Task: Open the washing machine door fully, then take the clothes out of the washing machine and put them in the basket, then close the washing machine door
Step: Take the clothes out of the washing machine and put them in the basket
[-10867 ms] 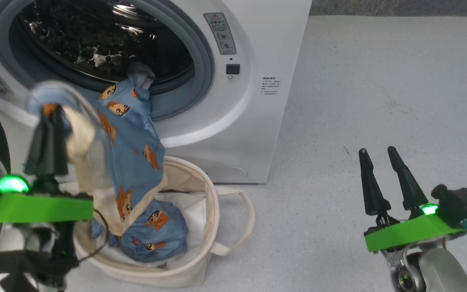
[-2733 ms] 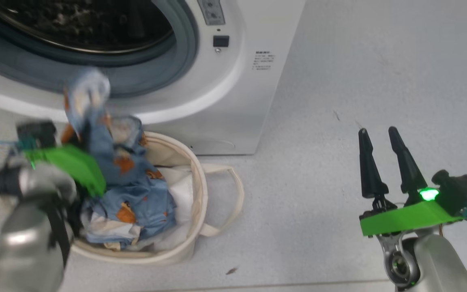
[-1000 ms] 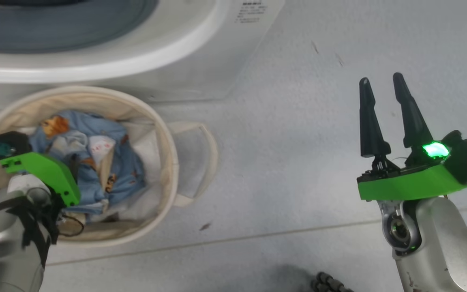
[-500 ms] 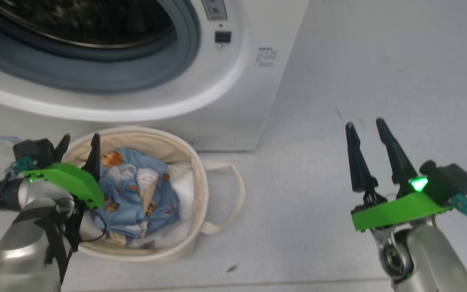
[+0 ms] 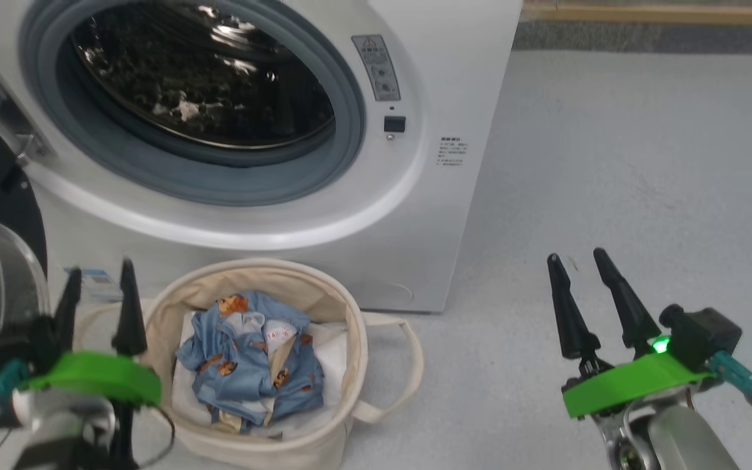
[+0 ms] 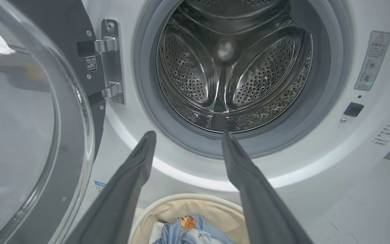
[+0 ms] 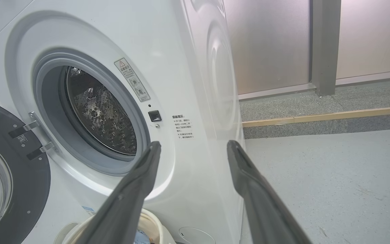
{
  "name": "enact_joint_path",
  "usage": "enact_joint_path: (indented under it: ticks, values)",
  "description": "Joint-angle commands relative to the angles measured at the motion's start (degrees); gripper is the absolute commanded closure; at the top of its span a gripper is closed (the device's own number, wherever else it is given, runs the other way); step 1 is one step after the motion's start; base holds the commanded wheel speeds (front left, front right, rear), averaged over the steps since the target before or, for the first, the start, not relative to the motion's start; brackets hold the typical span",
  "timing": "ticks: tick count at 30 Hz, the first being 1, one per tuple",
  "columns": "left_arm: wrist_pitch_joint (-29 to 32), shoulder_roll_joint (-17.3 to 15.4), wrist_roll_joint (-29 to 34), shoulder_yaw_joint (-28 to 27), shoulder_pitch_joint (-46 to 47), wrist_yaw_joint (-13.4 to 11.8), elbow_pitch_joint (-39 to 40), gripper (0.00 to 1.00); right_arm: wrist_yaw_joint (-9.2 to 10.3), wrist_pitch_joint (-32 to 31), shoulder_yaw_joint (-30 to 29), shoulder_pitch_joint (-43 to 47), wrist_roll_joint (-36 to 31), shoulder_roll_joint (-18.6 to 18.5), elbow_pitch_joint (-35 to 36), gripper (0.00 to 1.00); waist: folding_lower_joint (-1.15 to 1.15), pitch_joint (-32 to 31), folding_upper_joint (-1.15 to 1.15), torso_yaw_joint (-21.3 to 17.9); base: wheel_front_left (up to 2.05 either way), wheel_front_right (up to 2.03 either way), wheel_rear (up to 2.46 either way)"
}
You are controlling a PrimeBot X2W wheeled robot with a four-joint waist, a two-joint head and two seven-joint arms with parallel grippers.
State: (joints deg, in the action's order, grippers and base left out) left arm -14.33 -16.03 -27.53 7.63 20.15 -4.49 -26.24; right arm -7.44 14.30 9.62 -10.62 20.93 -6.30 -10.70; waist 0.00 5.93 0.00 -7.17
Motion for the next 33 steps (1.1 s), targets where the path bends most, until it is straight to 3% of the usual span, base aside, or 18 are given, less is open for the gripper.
enact_joint_path:
  ticks: [1,12,23,33]
  values:
    - [-0.4,-2.0,0.4,-1.9,0.1,-0.5,3.1,0.0,-0.05,0.7,1.3,0.4,0.2,-0.6,1.3,0.0,0.0,-1.1,0.0,0.2,0.0,0.0,0.0]
    - [3.8,-1.5,-2.7,-3.3,-12.4,-3.4,13.8,0.0,-0.05,0.7,0.3,3.5,-0.1,-1.4,0.9,0.0,0.0,-5.9,0.0,0.3,0.0,0.0,0.0]
    - [5.6,-2.0,-2.9,-4.8,-15.6,-7.2,18.3,0.0,-0.05,0.7,0.9,4.0,0.1,-1.4,1.1,0.0,0.0,-7.0,0.0,0.2,0.0,0.0,0.0]
    - [7.3,-2.0,-2.8,-2.8,-15.8,-6.6,18.7,0.0,-0.05,0.7,0.5,3.6,0.1,-1.5,1.0,0.0,0.0,-6.8,0.0,0.7,0.0,0.0,0.0]
